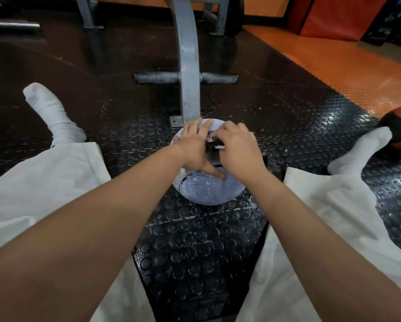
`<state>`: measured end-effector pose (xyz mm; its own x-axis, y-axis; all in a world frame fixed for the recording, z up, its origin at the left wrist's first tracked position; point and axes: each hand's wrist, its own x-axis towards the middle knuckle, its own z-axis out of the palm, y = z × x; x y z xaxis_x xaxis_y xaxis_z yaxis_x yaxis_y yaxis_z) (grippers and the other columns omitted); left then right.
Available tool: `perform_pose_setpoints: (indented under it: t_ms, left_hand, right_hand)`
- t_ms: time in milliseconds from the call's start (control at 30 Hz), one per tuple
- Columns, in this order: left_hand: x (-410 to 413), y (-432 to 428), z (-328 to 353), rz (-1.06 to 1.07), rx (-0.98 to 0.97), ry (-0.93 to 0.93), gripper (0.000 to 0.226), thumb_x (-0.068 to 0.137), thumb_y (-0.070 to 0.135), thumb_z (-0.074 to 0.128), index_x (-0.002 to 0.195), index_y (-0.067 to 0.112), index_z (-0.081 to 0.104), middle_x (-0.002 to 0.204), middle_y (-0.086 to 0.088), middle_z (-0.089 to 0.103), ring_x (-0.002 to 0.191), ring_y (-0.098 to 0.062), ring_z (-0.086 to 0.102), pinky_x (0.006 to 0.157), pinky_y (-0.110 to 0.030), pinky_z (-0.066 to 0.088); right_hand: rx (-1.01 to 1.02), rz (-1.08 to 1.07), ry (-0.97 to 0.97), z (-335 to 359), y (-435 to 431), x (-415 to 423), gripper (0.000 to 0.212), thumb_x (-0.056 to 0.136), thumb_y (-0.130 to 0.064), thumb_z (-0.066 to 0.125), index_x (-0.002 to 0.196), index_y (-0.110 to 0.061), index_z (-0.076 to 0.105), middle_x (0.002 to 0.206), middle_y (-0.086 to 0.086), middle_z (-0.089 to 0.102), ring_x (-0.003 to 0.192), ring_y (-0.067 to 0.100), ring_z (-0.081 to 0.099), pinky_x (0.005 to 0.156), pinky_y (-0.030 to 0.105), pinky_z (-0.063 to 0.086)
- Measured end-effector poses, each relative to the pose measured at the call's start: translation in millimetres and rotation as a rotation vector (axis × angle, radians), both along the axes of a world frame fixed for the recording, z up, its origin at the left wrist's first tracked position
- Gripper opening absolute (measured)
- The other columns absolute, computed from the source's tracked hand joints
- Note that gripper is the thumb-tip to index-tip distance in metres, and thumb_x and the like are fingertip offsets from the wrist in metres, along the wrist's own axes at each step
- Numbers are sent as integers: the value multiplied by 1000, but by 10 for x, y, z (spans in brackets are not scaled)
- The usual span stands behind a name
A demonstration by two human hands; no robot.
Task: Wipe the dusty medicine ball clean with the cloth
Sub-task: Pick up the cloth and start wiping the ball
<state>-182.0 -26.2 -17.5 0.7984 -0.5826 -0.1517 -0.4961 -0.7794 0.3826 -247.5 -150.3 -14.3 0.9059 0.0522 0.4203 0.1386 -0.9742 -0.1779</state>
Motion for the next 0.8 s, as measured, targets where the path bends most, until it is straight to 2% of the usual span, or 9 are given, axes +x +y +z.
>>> perform_pose_setpoints:
  t_ms: [133,233,367,533,700,800]
  left_hand:
    - [-63,16,-4,6,0,-10,144,56,62,84,154,24,-14,161,1,-18,149,-22,-16,119,-52,3]
    - [-90,-44,7,28,7,-5,144,56,61,84,154,24,-14,162,1,-18,149,-23,-17,120,-54,2]
    - [-75,-74,16,16,0,-2,144,56,59,85,154,23,-14,162,0,-18,149,-23,-17,120,-54,2]
    - [-28,31,-48,-15,-20,-9,144,55,61,84,154,23,-15,161,1,-18,149,-22,-17,121,-52,5]
    - [-61,2,-57,-9,-36,-18,141,58,60,84,154,25,-13,162,1,-18,149,-23,-17,121,-53,3]
    - [-37,-47,-48,-7,-43,-34,141,57,60,84,154,24,-10,162,-1,-15,149,-24,-14,121,-53,4]
  right_hand:
    - [110,-83,-15,-74,-226,-18,40,79,7,50,111,-11,66,111,5,60,99,31,49,84,44,42]
    - [217,-235,2,-47,-348,-7,42,82,8,46,114,-10,65,113,7,60,102,33,50,86,43,42]
    - [36,-78,-26,4,-128,-35,40,77,4,51,109,-13,68,108,8,63,94,35,51,77,42,43]
    - [-50,62,-10,-32,-69,-74,37,77,4,56,107,-13,68,110,5,63,96,33,51,73,36,31]
    - [89,-103,-14,-32,-296,-58,41,80,6,51,113,-14,65,115,2,61,100,31,48,83,42,40]
    - [85,-161,-36,-55,-205,-61,41,80,4,50,114,-13,65,116,4,61,101,33,49,82,42,39]
